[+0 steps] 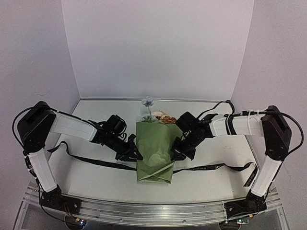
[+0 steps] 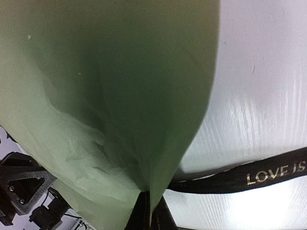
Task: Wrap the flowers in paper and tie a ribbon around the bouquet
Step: Place the folded bouquet on the ribbon.
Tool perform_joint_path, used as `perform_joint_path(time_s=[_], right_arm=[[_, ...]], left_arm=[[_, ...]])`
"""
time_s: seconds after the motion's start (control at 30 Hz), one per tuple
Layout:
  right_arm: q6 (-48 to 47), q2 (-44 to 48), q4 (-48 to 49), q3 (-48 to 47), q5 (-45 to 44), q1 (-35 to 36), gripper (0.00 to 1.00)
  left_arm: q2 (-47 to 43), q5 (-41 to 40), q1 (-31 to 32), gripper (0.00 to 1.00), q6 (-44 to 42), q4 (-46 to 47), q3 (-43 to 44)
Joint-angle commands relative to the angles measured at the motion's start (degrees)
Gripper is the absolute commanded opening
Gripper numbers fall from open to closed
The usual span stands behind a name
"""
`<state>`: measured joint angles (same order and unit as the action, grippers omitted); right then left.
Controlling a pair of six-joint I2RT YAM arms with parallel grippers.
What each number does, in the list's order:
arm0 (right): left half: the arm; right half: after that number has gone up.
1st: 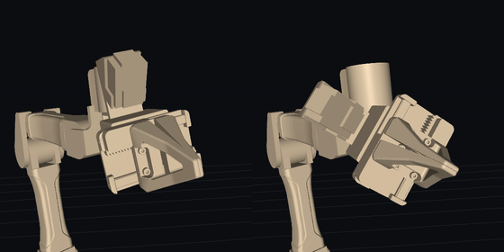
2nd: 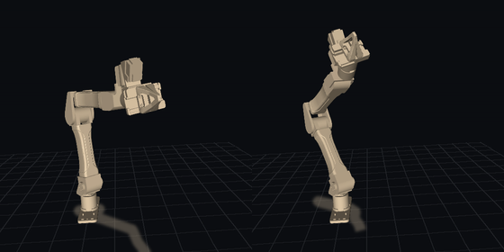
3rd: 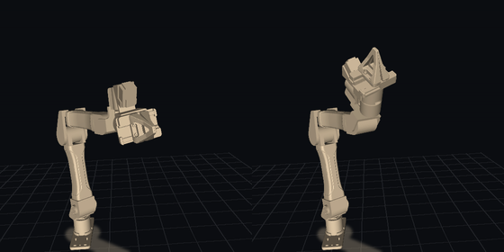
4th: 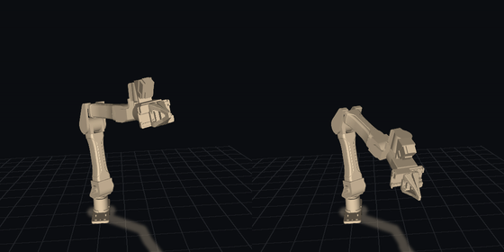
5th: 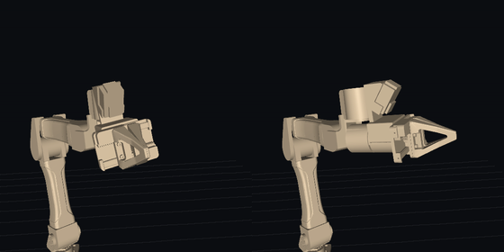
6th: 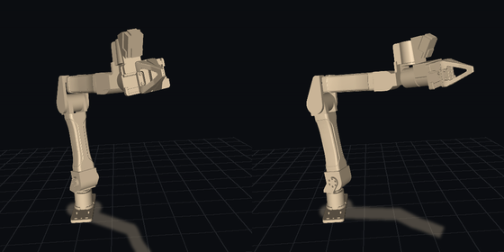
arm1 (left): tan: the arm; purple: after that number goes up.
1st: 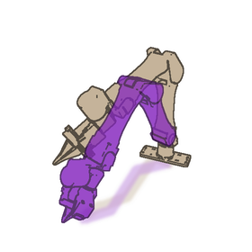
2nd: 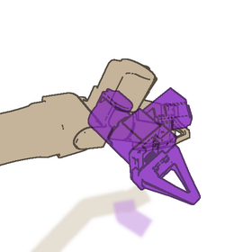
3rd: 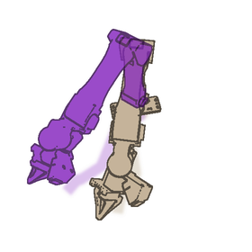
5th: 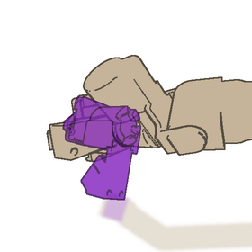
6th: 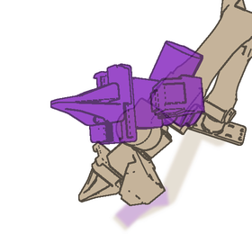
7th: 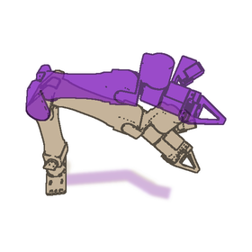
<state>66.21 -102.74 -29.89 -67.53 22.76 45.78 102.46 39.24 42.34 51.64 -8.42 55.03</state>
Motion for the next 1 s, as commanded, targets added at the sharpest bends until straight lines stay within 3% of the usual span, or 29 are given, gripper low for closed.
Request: perform_joint_path(time_s=[0.0,0.4,0.53,0.63,0.8,0.97], right_arm=[[1.4,4.2,-0.6,2.6,-4.6,3.7,0.00],[3.4,5.6,1.7,7.1,-10.7,9.3,0.00],[2.6,6.1,1.7,7.0,-11.8,9.8,0.02],[1.9,6.6,1.7,6.7,-12.4,10.2,0.20],[0.0,9.9,1.0,7.8,-15.7,10.3,0.62],[-4.3,14.8,-0.8,9.9,-21.5,10.3,0.89]], left_arm=[[-6.7,-2.9,2.0,0.18,2.6,2.0,-3.3],[-10.8,-6.8,4.9,0.18,6.5,5.6,-10.8],[-12.8,-9.9,4.9,0.27,6.5,3.8,-10.9],[-15.1,-13.3,4.9,0.40,6.1,0.6,-10.1],[-21.2,-22.4,3.3,0.57,7.6,-5.3,-10.7],[-31.7,-30.4,-4.8,0.66,12.6,-12.2,-16.5]])
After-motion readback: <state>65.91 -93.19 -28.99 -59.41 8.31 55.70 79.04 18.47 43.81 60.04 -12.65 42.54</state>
